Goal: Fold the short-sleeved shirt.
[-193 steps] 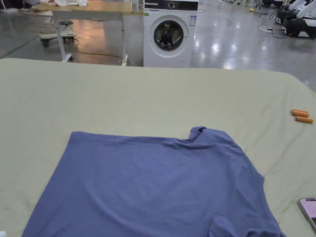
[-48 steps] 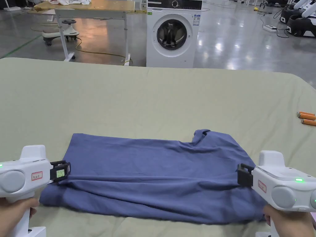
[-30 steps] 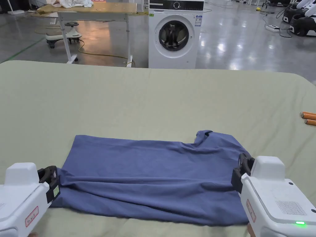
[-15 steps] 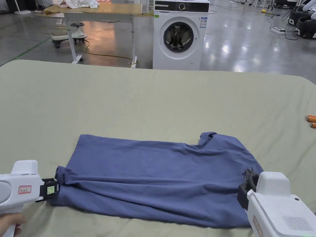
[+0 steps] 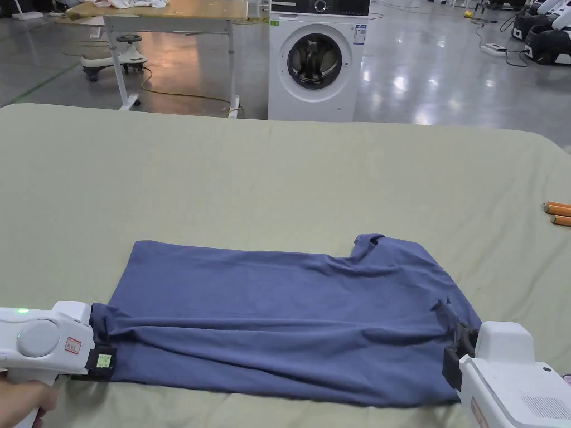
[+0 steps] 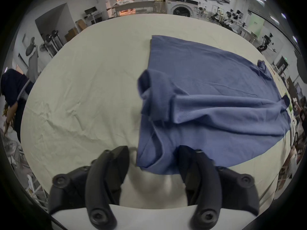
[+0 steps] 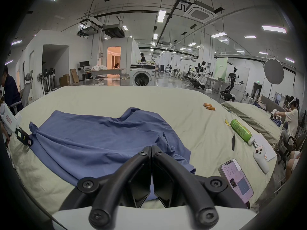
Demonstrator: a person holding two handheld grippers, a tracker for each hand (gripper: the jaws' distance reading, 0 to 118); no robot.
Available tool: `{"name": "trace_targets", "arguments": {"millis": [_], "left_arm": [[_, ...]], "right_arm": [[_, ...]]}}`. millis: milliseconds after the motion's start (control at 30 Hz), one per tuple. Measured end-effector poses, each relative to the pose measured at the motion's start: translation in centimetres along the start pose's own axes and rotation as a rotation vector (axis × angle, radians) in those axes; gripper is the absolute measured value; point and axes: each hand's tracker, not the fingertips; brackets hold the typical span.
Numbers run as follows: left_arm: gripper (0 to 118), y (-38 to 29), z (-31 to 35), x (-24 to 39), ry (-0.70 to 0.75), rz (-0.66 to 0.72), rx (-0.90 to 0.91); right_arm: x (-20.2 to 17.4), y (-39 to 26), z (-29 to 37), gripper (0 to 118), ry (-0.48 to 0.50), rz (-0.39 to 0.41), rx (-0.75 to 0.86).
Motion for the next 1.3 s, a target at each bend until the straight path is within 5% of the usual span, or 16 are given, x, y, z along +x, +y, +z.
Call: {"name": "trace_targets", "arguments": {"millis": [67, 133, 267, 400, 567, 733, 1300], "left_arm": [[4, -0.2, 0.4, 0.0, -0.009, -0.021, 0.013], [1, -0.6, 0.7, -0.3, -0.085, 0.009, 0.031], [1, -1.5, 1.9, -1.0, -0.064, 0.026, 0.068], [1, -2.4, 3.6, -1.7, -0.094, 0.074, 0.126], [1, -3.1, 4.9, -2.1, -0.112, 0.097, 0.165], [1, -3.3, 5.3, -2.3, -0.123, 0.107, 0.180], [1, -4.4, 13.7, -4.1, -0.146, 0.152, 0.342]], "right_arm": [[0.7, 0.1, -0.5, 0, -0.006, -0.006, -0.021], [1.7, 0.3, -1.3, 2, -0.010, -0.009, -0.068], [3.9, 0.2, -3.3, 44, -0.007, -0.008, -0.178], [5.6, -0.7, -6.2, 70, 0.059, -0.008, -0.336], [6.0, -2.9, -8.9, 66, 0.113, 0.008, -0.495], [6.0, -2.6, -8.2, 7, 0.168, -0.064, -0.458], [6.9, 2.6, 0.7, 6, 0.159, 0.057, -0.360]]}}
